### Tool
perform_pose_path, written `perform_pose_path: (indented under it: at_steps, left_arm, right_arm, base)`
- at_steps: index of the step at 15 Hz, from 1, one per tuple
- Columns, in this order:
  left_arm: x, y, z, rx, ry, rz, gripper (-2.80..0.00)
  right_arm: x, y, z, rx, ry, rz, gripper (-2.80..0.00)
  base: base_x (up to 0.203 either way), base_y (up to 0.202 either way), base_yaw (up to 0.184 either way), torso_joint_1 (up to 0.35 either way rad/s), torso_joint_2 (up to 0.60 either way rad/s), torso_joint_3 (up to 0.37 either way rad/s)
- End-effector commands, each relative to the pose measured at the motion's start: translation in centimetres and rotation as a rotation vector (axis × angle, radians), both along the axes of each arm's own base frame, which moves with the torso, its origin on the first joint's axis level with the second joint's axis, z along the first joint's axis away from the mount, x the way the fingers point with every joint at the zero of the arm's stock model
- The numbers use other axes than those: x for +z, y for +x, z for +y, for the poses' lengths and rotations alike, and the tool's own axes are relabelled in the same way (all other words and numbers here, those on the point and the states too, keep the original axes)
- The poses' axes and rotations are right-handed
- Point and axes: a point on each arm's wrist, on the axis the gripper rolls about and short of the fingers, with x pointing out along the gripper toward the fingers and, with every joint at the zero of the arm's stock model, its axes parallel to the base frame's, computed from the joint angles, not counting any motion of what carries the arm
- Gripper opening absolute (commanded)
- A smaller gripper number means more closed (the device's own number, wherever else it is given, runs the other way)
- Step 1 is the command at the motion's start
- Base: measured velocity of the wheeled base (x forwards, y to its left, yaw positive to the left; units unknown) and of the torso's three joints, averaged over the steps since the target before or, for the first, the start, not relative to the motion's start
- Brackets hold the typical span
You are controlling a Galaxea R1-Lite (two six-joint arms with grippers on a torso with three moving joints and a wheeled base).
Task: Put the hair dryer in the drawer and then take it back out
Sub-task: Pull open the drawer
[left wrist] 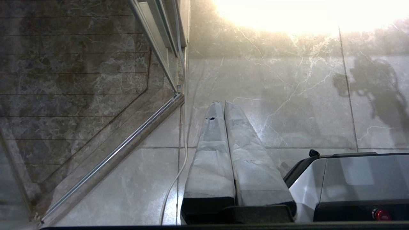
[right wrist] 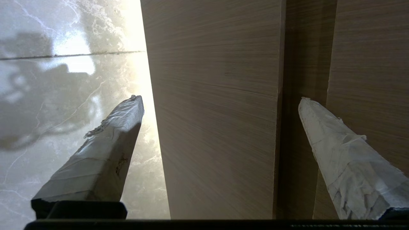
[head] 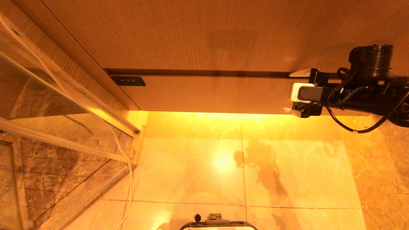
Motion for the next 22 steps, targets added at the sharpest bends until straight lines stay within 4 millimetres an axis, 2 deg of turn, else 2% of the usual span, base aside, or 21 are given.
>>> perform_pose_path:
  at_steps: [1, 11, 15, 22]
  left_arm:
    - [0.0, 0.0, 0.0, 0.0, 0.0, 0.001, -2.8]
    - [0.0, 0.0, 0.0, 0.0, 0.0, 0.001, -2.8]
    - [0.0, 0.0, 0.0, 0.0, 0.0, 0.001, -2.8]
    - [0.0, 0.0, 0.0, 0.0, 0.0, 0.001, -2.8]
  right_arm:
    - [-0.2, 0.2, 0.1, 0.004, -0.008, -0.003, 0.0]
    - [-1.9, 2.8, 0.6, -0.024, 0.028, -0.04, 0.0]
    - [-1.8, 3.3, 0.7, -0.026, 0.078, -0.101, 0.0]
    - [-4.0, 3.7, 1.3, -0.014, 0.078, -0.028, 0.0]
  base:
    - [0.0, 0.0, 0.0, 0.0, 0.0, 0.0]
    - [0.0, 0.0, 0.0, 0.0, 0.0, 0.0]
    - [0.0, 0.0, 0.0, 0.0, 0.0, 0.0]
    - [0.0, 0.0, 0.0, 0.0, 0.0, 0.0]
